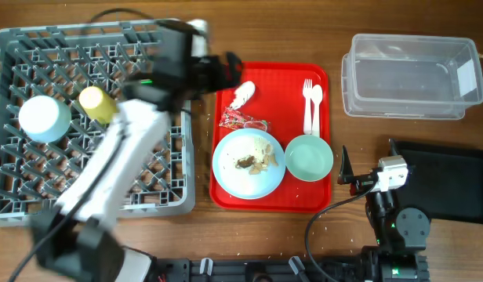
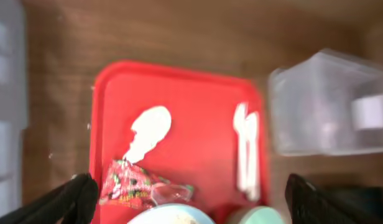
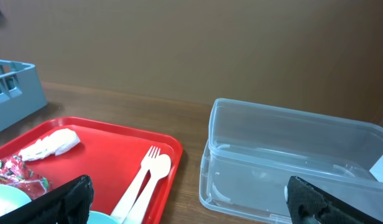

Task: Sort waste into correct bins and load items into the dishwasher rack
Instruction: 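Move the left gripper back over the tray toward the mint-green bowl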

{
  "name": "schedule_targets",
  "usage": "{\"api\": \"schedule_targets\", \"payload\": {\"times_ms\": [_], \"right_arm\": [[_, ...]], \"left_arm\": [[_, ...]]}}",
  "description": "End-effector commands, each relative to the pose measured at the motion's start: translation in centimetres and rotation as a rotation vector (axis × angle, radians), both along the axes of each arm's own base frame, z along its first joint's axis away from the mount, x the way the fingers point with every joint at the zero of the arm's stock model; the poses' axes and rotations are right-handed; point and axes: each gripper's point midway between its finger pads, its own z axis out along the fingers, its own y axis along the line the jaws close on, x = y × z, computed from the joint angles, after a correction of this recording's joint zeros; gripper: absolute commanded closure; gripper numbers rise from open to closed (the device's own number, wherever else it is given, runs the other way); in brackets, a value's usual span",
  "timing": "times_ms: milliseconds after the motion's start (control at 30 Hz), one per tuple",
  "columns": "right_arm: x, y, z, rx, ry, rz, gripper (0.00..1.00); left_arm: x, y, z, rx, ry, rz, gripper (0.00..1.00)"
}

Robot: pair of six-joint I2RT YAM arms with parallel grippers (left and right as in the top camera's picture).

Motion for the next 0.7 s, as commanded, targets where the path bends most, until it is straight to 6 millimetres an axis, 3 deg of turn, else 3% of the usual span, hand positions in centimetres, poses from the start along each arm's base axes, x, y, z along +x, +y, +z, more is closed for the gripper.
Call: {"api": "schedule_targets", "payload": {"times_ms": [0,100,233,300,400,533,667], "right_arm": [[0.0,-0.1,0.1,-0.011,-0.008,-0.009,0.0],[0.0,-0.1,0.1,-0.011,-0.008,-0.009,0.0],[0.0,-0.1,0.1,-0.011,-0.008,-0.009,0.0],[0.0,-0.1,0.1,-0.011,-0.008,-0.009,0.0],[0.0,-0.1,0.1,-0.011,-0.008,-0.009,0.0],[0.0,-0.1,0.1,-0.011,-0.008,-0.009,0.0],[0.0,-0.1,0.1,-0.011,-0.008,-0.009,0.0]], "left_arm": [[1.5,-1.5,-5.1,0.214,-0.032,0.009,0.04],[0.8,-3.7,-7.1,0.223,-0.003,-0.043,0.09],[-1.4,-7.1,-7.3,0.156,0.032,-0.156,0.15],[-3.6,-9.5,-7.6,0.103,0.078,-0.251,0.14],[-5.7,-10.8,-8.1,0.108,0.114,-0.304,0.16],[-8.3,-13.0,-8.3,0.12,0.131,-0.379,0.34],[-10.5,-15.0,-8.9,0.154,0.112,-0.485,0.34]]}}
